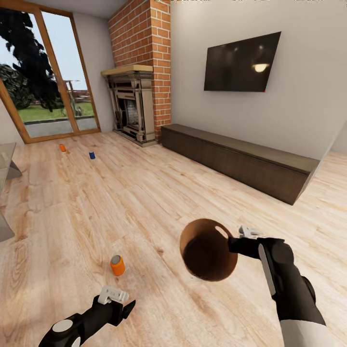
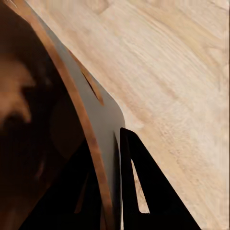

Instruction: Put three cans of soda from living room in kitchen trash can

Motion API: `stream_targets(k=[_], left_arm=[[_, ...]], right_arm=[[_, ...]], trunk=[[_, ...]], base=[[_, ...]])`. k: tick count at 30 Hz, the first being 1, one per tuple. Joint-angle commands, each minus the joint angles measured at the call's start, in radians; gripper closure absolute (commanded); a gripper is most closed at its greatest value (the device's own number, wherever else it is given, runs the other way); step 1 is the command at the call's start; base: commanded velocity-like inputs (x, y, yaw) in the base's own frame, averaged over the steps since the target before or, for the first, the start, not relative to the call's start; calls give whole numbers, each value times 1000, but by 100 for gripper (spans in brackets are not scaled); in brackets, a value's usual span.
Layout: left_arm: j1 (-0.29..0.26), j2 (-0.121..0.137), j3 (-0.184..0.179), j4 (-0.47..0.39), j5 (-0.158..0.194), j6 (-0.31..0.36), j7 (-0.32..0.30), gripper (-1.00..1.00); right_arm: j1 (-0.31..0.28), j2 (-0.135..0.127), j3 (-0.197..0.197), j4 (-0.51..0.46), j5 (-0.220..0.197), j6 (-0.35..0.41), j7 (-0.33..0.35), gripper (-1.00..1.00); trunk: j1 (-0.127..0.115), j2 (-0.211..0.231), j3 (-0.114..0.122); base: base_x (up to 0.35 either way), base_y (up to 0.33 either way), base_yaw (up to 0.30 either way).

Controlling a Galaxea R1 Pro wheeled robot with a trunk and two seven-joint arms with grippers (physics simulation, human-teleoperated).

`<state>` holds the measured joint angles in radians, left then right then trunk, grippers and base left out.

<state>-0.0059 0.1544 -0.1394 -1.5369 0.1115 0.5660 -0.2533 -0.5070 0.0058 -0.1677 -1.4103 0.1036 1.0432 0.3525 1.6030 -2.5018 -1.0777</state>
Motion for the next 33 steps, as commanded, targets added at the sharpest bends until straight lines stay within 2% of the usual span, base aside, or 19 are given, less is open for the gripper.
stream_targets(k=[1,2,3,4,6,8,9,13,14,17,22,33], left_arm=[[0,-1,0,0,0,0,0,-100],[0,-1,0,-1,1,0,-1,-100],[0,-8,1,-2,2,0,-1,-100],[0,-10,1,-2,2,0,-1,-100],[0,-38,2,-4,3,0,-2,-100],[0,-46,2,-4,3,0,-11,-100],[0,-51,3,-4,3,0,-42,-100],[0,-54,16,-3,4,-1,-83,-100],[0,-56,66,-3,5,-1,-94,-100],[0,-57,109,-3,6,0,-98,-100],[0,-58,121,-3,7,-1,-98,-100],[0,-62,124,-3,7,-2,-102,-100]], right_arm=[[10,-7,-9,0,-16,4,8,100],[19,-13,-19,-6,-17,4,9,100],[64,-31,-66,-24,-18,4,17,100],[73,-34,-74,-26,-19,4,19,100],[106,-41,-100,-34,-19,-29,30,100],[111,-43,-105,-37,-19,-43,35,100],[115,-44,-107,-38,-19,-52,40,100],[117,-44,-109,-39,-18,-57,47,100],[117,-44,-109,-39,-16,-58,60,100],[117,-45,-109,-38,-11,-58,72,100],[117,-46,-110,-38,-8,-58,76,100],[117,-46,-112,-38,-8,-50,77,100]], trunk=[[0,0,0],[0,0,0],[0,0,0],[0,0,0],[0,0,0],[0,0,0],[0,0,0],[0,0,0],[0,0,0],[0,0,0],[0,0,0],[0,0,12]], base=[[0,0,0],[0,0,0],[0,0,0],[0,0,0],[0,0,0],[0,0,0],[0,0,0],[0,0,0],[0,0,0],[0,0,0],[0,0,0],[0,0,37]])
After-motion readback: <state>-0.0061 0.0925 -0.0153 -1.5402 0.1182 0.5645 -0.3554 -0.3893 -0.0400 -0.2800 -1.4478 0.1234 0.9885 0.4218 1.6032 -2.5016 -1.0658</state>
